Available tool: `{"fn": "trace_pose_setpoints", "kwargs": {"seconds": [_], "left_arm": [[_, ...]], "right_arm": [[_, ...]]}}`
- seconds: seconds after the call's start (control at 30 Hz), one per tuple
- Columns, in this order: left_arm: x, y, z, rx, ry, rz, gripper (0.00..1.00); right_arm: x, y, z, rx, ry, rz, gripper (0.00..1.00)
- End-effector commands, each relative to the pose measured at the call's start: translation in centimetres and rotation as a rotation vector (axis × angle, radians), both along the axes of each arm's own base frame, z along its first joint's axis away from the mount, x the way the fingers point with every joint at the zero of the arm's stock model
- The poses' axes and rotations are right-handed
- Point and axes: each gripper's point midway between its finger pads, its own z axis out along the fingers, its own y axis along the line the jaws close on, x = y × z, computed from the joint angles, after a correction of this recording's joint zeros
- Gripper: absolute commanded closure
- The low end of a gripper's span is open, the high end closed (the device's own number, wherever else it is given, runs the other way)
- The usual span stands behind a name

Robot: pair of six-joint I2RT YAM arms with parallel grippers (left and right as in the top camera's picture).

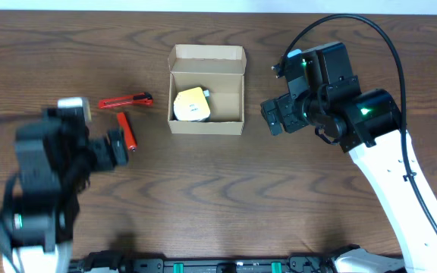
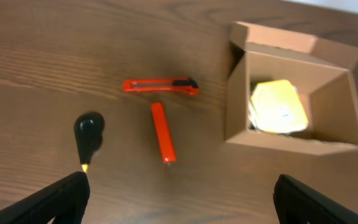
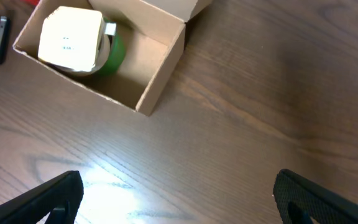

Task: Pack container
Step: 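Reach the left gripper to the red stapler and grasp it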

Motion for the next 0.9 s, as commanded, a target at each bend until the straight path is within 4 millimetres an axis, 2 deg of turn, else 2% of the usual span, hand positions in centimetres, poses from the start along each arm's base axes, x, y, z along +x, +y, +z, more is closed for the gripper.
{"fn": "trace_pose_setpoints", "kwargs": {"seconds": [0.0, 0.07, 0.2, 0.6, 0.87], "left_arm": [[2.7, 1.3, -1.2, 0.065, 0.082, 0.017, 0.05], [4.3, 1.5, -2.5, 0.073, 0.109, 0.020, 0.05], [5.5, 1.0, -5.9, 0.039, 0.224, -0.001, 0.05], [7.2, 0.7, -14.6, 0.014, 0.485, -0.021, 0.05], [8.8, 0.8, -19.2, 0.008, 0.549, -0.018, 0.02]], "right_arm": [[-0.2, -0.1, -0.6, -0.013, 0.019, 0.023, 0.01], [-0.4, -0.2, -0.7, -0.017, 0.027, 0.023, 0.01], [-0.4, -0.2, -0.7, -0.017, 0.027, 0.023, 0.01], [-0.4, -0.2, -0.7, -0.017, 0.027, 0.022, 0.01], [-0.4, -0.2, -0.7, -0.017, 0.027, 0.023, 0.01]]}}
